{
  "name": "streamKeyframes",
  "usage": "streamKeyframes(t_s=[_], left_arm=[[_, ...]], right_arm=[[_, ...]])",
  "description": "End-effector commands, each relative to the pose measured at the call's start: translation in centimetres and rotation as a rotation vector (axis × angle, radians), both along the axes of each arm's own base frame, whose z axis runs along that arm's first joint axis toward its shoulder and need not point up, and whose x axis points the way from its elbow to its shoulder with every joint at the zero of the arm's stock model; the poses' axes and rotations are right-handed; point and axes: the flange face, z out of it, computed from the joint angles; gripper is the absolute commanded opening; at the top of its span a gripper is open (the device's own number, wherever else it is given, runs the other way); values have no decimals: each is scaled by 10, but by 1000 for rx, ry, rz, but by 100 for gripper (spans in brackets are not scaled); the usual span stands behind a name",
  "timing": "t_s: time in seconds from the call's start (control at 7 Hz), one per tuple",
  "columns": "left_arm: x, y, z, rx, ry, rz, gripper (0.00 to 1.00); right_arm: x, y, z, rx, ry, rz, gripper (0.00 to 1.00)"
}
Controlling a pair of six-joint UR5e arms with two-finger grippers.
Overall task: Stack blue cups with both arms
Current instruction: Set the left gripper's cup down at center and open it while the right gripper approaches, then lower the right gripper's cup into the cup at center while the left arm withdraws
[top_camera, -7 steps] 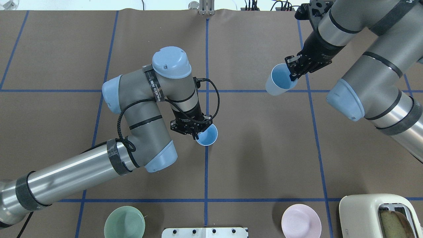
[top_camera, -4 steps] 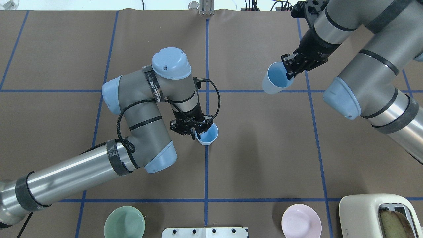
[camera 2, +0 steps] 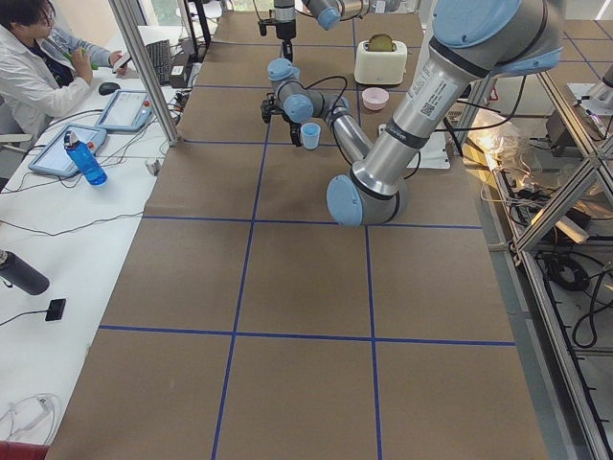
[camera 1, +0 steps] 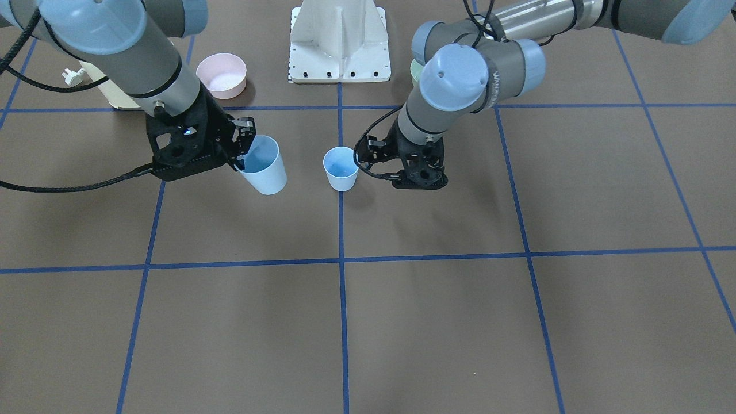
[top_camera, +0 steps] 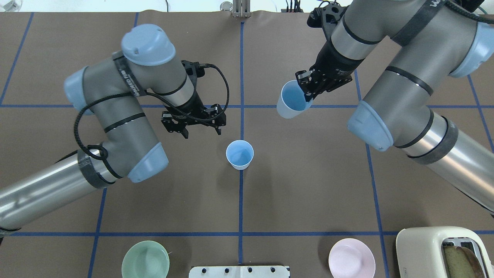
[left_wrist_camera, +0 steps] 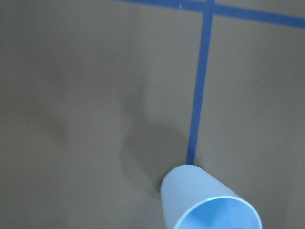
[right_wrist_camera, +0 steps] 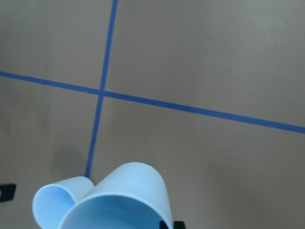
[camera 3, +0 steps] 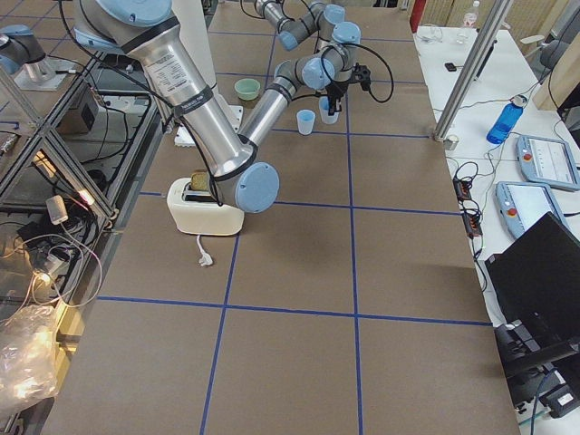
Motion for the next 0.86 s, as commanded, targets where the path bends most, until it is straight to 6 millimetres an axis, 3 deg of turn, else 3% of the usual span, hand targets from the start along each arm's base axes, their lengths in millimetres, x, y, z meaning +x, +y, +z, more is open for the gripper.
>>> streamKeyframes(t_s=[0.0, 0.14, 0.43, 0.71], left_arm=[[-65, -35, 52, 78, -10, 23, 97], [-85, -45, 73, 109, -25, 29, 97], [-102, -52, 104, 154, -51, 50, 97], [-108, -52, 122, 174, -63, 72, 97]], right_arm=[[-60, 31, -24, 18, 25, -11, 0], [-79, 34, -34, 11, 26, -24, 0], [-111, 30, -55, 5, 30, -47, 0], [-131, 38, -49, -7, 49, -75, 0]])
